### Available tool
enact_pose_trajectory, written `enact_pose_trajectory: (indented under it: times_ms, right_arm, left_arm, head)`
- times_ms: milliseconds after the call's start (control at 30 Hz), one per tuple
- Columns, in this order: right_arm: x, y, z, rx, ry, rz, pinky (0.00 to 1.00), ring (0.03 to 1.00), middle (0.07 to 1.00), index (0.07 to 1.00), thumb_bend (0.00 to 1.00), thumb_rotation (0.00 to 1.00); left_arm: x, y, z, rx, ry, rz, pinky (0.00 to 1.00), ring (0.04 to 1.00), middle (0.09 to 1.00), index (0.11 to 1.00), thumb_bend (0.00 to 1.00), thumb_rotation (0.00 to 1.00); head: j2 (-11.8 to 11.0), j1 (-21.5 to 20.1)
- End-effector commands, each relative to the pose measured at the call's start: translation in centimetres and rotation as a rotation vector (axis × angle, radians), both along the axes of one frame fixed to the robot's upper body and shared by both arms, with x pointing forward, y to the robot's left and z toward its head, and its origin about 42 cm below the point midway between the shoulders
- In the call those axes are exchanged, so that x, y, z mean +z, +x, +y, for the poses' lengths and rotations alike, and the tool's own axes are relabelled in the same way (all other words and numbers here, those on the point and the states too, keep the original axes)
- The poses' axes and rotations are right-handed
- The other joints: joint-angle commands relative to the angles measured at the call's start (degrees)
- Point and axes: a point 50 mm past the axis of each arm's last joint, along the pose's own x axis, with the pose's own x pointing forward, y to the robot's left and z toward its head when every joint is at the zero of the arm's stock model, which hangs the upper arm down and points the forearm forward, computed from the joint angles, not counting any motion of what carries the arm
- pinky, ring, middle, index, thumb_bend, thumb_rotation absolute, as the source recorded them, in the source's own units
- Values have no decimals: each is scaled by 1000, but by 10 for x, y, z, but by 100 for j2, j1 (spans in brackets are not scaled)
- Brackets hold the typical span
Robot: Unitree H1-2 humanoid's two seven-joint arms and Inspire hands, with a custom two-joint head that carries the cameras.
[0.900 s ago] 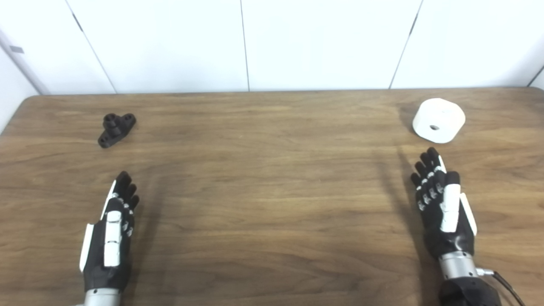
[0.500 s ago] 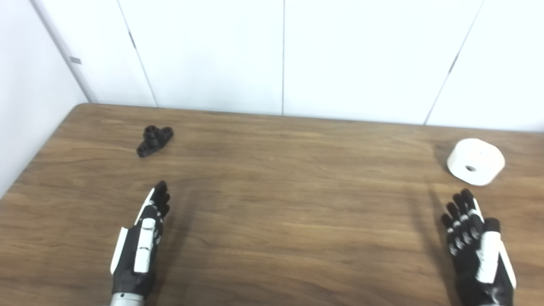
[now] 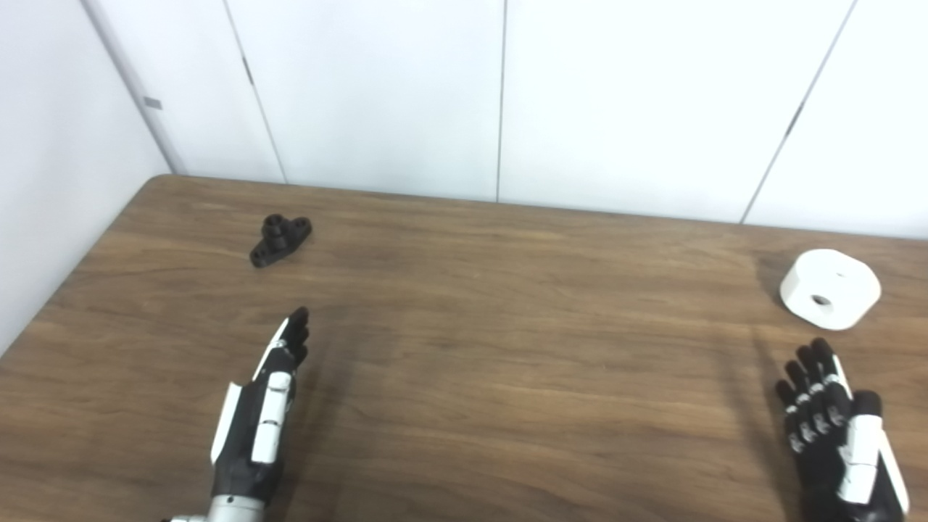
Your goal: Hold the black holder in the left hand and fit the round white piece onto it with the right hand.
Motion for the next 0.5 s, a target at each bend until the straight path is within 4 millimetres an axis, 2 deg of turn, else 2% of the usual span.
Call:
enact_pose_trajectory:
  times_ms: [0, 67, 167, 267, 333, 467]
  right_arm:
    - [-18, -18, -10, -16, 5, 88, 1000, 1000, 1000, 1000, 598, 1000]
    - [-18, -19, -10, -20, 7, 88, 1000, 1000, 1000, 1000, 602, 1000]
    - [-19, -21, -10, -18, 5, 87, 1000, 996, 1000, 1000, 611, 1000]
    - [-20, -24, -11, -18, -6, 90, 1000, 1000, 999, 1000, 622, 1000]
    - [-21, -25, -11, -20, -6, 92, 1000, 1000, 996, 1000, 631, 1000]
    - [-22, -27, -11, -24, -4, 97, 1000, 1000, 992, 1000, 651, 1000]
  left_arm:
    - [-13, -11, -24, 13, -57, 23, 1000, 990, 983, 957, 385, 977]
    - [-13, -12, -24, 11, -43, 23, 1000, 994, 986, 962, 371, 980]
    - [-13, -13, -23, 10, -19, 23, 1000, 1000, 989, 969, 416, 925]
    - [-12, -15, -22, 21, -22, 21, 1000, 1000, 991, 969, 420, 898]
    - [-9, -16, -20, 35, -15, 23, 1000, 1000, 989, 973, 450, 836]
    - [2, -10, -9, 37, 112, 7, 1000, 1000, 996, 982, 448, 674]
  head:
    - [9, -9]
    - [-23, -35]
    - [-65, -65]
    - [-129, -66]
    - [-158, -46]
    - [-205, -9]
